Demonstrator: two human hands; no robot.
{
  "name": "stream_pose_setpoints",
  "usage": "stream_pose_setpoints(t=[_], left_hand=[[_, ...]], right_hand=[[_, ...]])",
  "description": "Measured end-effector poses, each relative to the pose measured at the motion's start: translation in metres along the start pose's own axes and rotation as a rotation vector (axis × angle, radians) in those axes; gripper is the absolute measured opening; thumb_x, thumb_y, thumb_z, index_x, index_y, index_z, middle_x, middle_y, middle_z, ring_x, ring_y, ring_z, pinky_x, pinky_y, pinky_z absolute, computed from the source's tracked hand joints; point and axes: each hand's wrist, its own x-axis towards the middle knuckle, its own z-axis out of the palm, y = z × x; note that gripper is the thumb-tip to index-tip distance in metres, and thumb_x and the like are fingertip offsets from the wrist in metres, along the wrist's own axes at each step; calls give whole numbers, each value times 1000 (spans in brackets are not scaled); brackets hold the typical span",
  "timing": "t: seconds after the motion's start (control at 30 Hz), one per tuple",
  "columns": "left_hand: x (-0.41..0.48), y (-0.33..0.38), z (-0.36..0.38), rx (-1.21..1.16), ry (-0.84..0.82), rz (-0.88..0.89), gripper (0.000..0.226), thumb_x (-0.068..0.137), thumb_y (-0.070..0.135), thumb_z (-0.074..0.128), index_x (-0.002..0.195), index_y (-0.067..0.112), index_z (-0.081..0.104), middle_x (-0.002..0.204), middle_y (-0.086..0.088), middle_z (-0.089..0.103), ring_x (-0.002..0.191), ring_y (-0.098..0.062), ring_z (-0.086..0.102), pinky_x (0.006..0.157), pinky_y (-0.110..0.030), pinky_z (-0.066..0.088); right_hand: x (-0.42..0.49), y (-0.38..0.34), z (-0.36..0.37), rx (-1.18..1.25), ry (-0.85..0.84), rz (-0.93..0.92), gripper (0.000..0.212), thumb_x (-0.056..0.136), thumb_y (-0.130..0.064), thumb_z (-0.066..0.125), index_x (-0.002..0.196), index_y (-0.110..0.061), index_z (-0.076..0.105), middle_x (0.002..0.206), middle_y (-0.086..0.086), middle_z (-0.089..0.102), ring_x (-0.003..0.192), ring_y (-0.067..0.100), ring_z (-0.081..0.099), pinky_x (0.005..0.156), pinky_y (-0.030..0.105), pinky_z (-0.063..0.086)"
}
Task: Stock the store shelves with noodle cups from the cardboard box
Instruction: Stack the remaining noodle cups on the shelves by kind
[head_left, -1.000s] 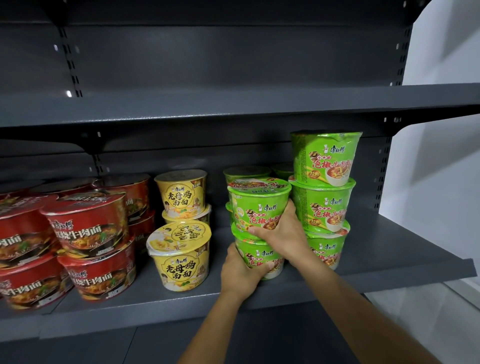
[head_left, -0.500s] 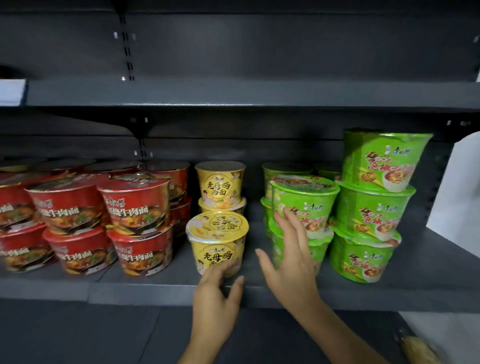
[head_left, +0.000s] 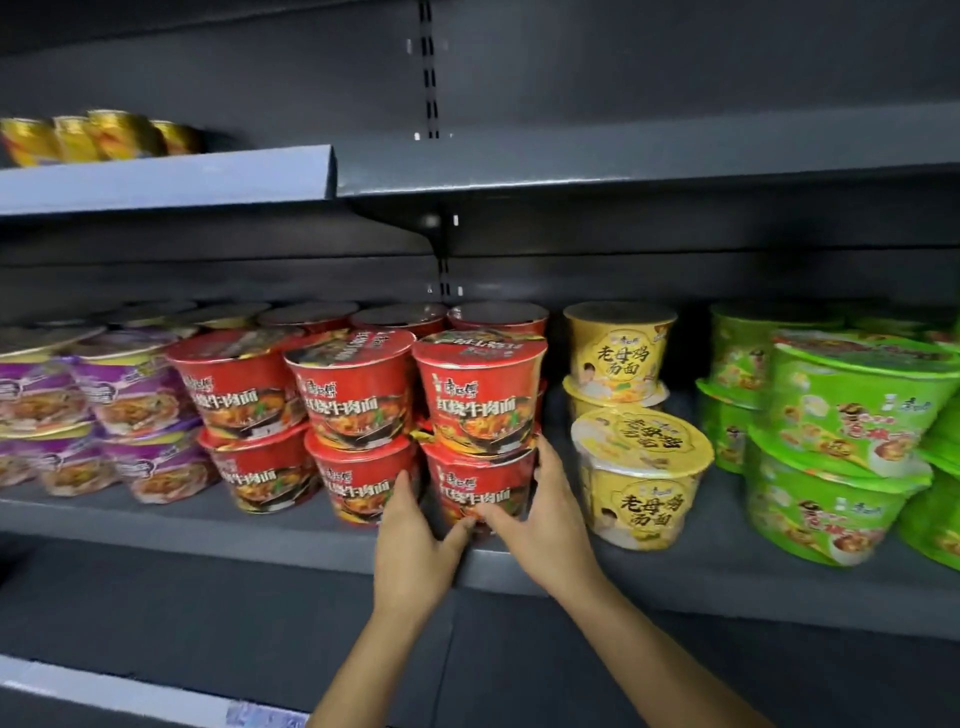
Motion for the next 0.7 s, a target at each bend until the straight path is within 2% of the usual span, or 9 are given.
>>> stream_pose_setpoints(t=[0.13, 0.2, 0.27, 0.33, 0.47, 0.7], left_hand=[[23, -6, 0, 45, -190, 24, 78, 76, 34, 75, 140, 17, 33, 132, 2, 55, 117, -17, 55, 90, -22, 41], [29, -10, 2, 29, -248, 29, 79, 77, 35, 74, 140, 17, 30, 131, 2, 56, 116, -18, 56, 90, -23, 40], [31, -14, 4, 8, -248, 36, 82, 75, 39, 76, 141, 18, 30, 129, 4, 57, 115, -18, 57, 89, -26, 42], [30, -17, 4, 3, -213, 32, 81, 72, 43, 77, 137, 20, 35, 125, 5, 59, 112, -17, 59, 87, -27, 45], [27, -16, 3, -4, -161, 31, 73, 71, 45, 78, 130, 21, 41, 121, 8, 60, 109, -15, 59, 82, -22, 43], [25, -15, 5, 2, -134, 31, 70, 70, 46, 78, 126, 23, 42, 118, 8, 61, 106, -13, 61, 83, -25, 48]], right_hand=[[11, 2, 23, 53, 57, 117, 122, 64, -38, 83, 150, -25, -2, 142, -6, 39, 126, 12, 45, 95, 25, 44], [15, 1, 29, 79, 96, 146, 118, 61, -39, 86, 148, -29, 7, 133, -12, 46, 116, 7, 52, 86, 17, 45], [18, 1, 30, 119, 113, 143, 103, 61, -35, 88, 139, -36, 21, 119, -22, 52, 105, -1, 56, 80, 12, 45], [18, 2, 28, 161, 103, 156, 96, 63, -31, 88, 136, -41, 26, 115, -27, 54, 102, -6, 56, 80, 14, 46], [17, 7, 27, 178, 81, 201, 98, 62, -35, 86, 140, -39, 26, 121, -23, 55, 109, 0, 57, 87, 27, 52], [20, 12, 25, 215, 42, 225, 99, 61, -34, 87, 139, -43, 28, 123, -22, 57, 111, 0, 57, 91, 32, 52]])
